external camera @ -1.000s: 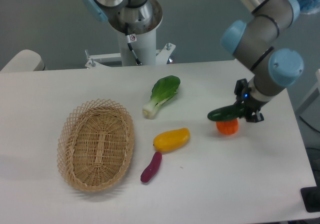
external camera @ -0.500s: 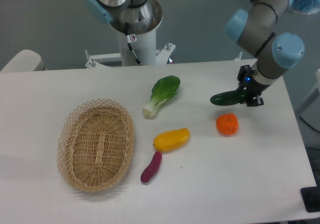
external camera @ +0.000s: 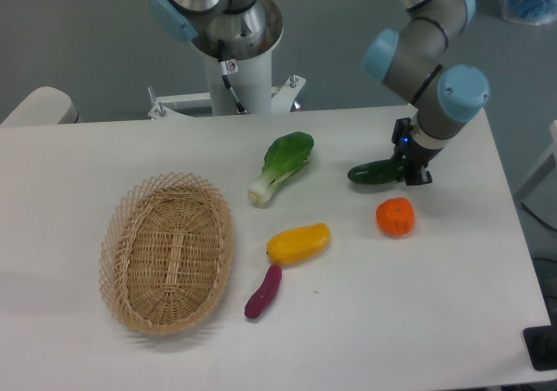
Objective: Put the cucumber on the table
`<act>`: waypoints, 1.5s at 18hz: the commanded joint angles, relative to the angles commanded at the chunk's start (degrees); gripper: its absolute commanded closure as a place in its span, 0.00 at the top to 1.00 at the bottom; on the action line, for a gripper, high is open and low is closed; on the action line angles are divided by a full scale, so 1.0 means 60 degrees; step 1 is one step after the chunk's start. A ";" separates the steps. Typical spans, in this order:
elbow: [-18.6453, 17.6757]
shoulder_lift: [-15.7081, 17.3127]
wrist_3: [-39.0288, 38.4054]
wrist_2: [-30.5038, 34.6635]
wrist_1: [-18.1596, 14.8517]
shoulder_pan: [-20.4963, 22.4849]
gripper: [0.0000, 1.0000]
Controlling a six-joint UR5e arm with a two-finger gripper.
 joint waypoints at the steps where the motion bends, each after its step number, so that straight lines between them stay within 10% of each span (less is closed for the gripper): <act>1: 0.0000 0.0000 0.0000 0.0000 0.0015 0.0000 0.47; 6: 0.0044 0.0029 -0.0073 0.0000 0.0015 0.0015 1.00; 11: 0.0482 0.0234 -0.0146 -0.0029 -0.0088 0.0000 1.00; 27: 0.5199 -0.1420 -0.3704 0.0000 -0.2476 -0.2108 1.00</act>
